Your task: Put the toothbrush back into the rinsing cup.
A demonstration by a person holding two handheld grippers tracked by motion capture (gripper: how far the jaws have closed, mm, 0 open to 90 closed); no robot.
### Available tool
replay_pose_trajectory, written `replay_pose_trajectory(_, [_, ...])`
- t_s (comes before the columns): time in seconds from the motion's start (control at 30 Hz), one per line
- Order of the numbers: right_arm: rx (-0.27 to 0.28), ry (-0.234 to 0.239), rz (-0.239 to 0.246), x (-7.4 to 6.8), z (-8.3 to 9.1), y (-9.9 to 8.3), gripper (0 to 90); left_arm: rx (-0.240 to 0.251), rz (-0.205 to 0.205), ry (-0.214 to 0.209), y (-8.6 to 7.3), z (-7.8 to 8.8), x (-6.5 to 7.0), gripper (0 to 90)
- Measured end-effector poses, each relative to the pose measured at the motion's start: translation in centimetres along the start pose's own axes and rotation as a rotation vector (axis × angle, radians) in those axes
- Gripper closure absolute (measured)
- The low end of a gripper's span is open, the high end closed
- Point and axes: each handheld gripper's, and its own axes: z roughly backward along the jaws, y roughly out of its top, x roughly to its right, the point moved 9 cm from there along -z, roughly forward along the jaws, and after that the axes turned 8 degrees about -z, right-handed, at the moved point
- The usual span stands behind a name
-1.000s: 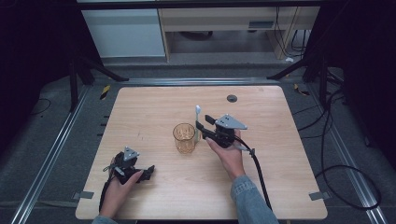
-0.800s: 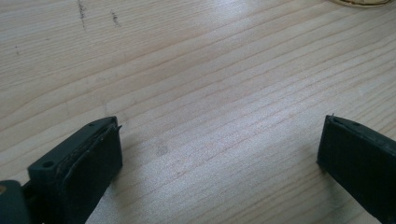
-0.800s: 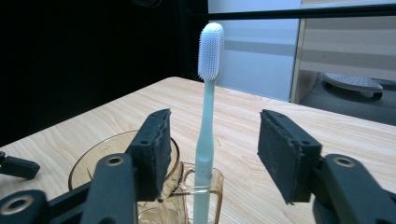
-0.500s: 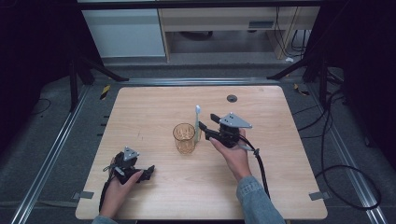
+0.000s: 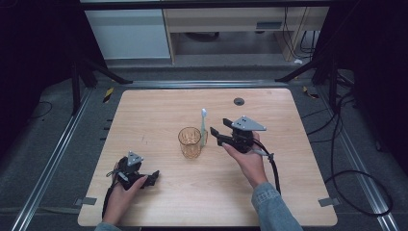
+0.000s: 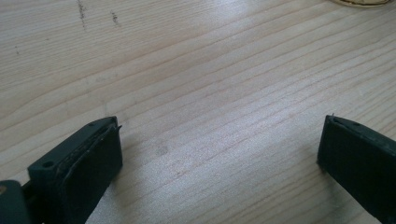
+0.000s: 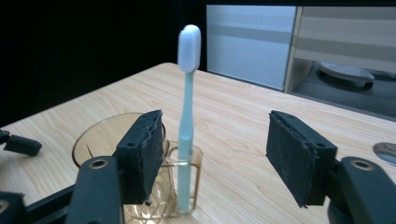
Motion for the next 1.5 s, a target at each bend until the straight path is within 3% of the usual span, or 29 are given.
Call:
replay_pose_trajectory(0.13, [-0.023,-0.030,0.010,0.8,0.6,-0.1,28.1,0.000,0.000,0.000,0.0,0.0,0.0,0.0])
replay_pose_trajectory(0.5, [-0.154,-0.100,0.026,3.6,2.5,-1.2,13.3,0.000,-0.002,0.000,0.0,0.0,0.0,0.0])
replay_pose_trajectory(0.77, [-0.214,-0.136,0.010,5.5,3.6,-1.8,9.1,0.000,0.000,0.000,0.0,0.0,0.0,0.0])
replay_pose_trajectory(1.13, [-0.298,-0.216,-0.032,9.4,5.9,-3.5,6.2,0.000,-0.001,0.000,0.0,0.0,0.0,0.0])
replay_pose_trajectory(1.5, [-0.346,-0.247,-0.066,11.2,7.1,-5.3,6.2,0.000,-0.001,0.000,0.0,0.0,0.0,0.0])
